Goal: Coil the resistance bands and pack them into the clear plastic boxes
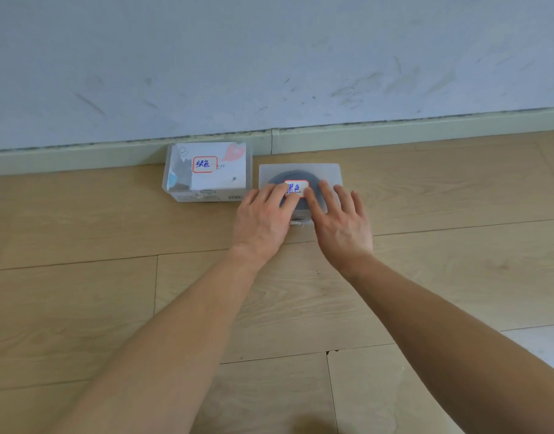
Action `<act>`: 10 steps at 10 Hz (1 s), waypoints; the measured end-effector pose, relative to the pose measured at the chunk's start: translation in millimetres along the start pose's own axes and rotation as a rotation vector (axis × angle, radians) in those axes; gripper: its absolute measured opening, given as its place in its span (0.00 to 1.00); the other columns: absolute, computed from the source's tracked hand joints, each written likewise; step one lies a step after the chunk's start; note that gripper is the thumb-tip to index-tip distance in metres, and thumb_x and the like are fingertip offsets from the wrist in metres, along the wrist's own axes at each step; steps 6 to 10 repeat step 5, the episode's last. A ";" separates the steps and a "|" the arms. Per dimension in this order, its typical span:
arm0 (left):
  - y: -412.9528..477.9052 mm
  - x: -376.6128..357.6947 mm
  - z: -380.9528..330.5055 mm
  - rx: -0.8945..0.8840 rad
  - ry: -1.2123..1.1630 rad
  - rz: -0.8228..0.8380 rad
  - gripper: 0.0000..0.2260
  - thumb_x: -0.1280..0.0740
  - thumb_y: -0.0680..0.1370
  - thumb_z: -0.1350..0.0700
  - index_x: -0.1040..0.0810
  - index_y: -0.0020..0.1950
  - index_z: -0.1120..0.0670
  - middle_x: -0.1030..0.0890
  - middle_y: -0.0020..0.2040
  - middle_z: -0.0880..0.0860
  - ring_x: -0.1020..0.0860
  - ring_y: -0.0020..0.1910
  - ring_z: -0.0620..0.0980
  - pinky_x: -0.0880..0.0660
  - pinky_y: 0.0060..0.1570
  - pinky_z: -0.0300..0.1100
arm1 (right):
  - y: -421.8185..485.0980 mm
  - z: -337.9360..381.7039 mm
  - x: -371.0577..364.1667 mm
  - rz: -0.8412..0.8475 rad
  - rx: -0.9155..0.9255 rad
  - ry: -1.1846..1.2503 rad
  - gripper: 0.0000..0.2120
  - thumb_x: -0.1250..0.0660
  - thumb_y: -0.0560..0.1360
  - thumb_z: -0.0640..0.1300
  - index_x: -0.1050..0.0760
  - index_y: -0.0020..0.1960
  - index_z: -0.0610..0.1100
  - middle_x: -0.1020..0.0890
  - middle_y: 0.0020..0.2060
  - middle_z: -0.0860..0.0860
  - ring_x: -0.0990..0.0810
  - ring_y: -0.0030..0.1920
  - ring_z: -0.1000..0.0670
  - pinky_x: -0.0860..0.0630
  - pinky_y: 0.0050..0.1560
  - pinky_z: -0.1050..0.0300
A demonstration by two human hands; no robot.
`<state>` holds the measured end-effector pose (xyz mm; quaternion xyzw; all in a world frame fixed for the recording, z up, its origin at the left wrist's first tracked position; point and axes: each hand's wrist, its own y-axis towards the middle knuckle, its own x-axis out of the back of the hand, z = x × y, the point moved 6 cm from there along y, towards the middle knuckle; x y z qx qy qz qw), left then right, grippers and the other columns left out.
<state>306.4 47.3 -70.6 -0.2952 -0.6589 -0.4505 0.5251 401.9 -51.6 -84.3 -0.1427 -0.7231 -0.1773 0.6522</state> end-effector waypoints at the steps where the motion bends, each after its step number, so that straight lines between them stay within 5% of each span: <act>1: 23.2 -1.2 7.2 0.065 0.009 0.091 0.20 0.21 0.66 0.60 0.18 0.57 0.54 0.18 0.55 0.53 0.19 0.52 0.56 0.22 0.43 0.48 | 24.5 -0.6 6.7 0.050 -0.021 0.052 0.29 0.41 0.77 0.36 0.36 0.78 0.44 0.33 0.75 0.41 0.32 0.73 0.36 0.29 0.66 0.42; 2: 38.6 -1.0 19.9 0.150 0.022 0.143 0.22 0.21 0.65 0.62 0.18 0.58 0.53 0.18 0.54 0.53 0.18 0.51 0.56 0.23 0.39 0.47 | 50.3 2.6 4.5 0.176 -0.035 0.112 0.33 0.43 0.80 0.36 0.51 0.82 0.47 0.49 0.81 0.46 0.49 0.81 0.40 0.34 0.71 0.48; 3: 46.4 1.1 30.2 0.201 -0.011 0.227 0.23 0.27 0.73 0.62 0.24 0.68 0.52 0.22 0.64 0.53 0.22 0.62 0.55 0.23 0.47 0.50 | 65.7 12.5 4.4 0.254 -0.054 0.134 0.35 0.43 0.80 0.39 0.56 0.82 0.46 0.54 0.82 0.45 0.55 0.81 0.39 0.43 0.78 0.43; 5: 43.2 30.5 30.8 0.209 -0.136 0.340 0.26 0.33 0.79 0.49 0.34 0.76 0.52 0.29 0.72 0.50 0.29 0.70 0.53 0.28 0.58 0.50 | 54.0 12.7 25.0 0.291 -0.068 0.143 0.37 0.42 0.80 0.44 0.58 0.82 0.45 0.53 0.82 0.46 0.51 0.81 0.41 0.47 0.79 0.41; 10: 43.2 30.5 30.8 0.209 -0.136 0.340 0.26 0.33 0.79 0.49 0.34 0.76 0.52 0.29 0.72 0.50 0.29 0.70 0.53 0.28 0.58 0.50 | 54.0 12.7 25.0 0.291 -0.068 0.143 0.37 0.42 0.80 0.44 0.58 0.82 0.45 0.53 0.82 0.46 0.51 0.81 0.41 0.47 0.79 0.41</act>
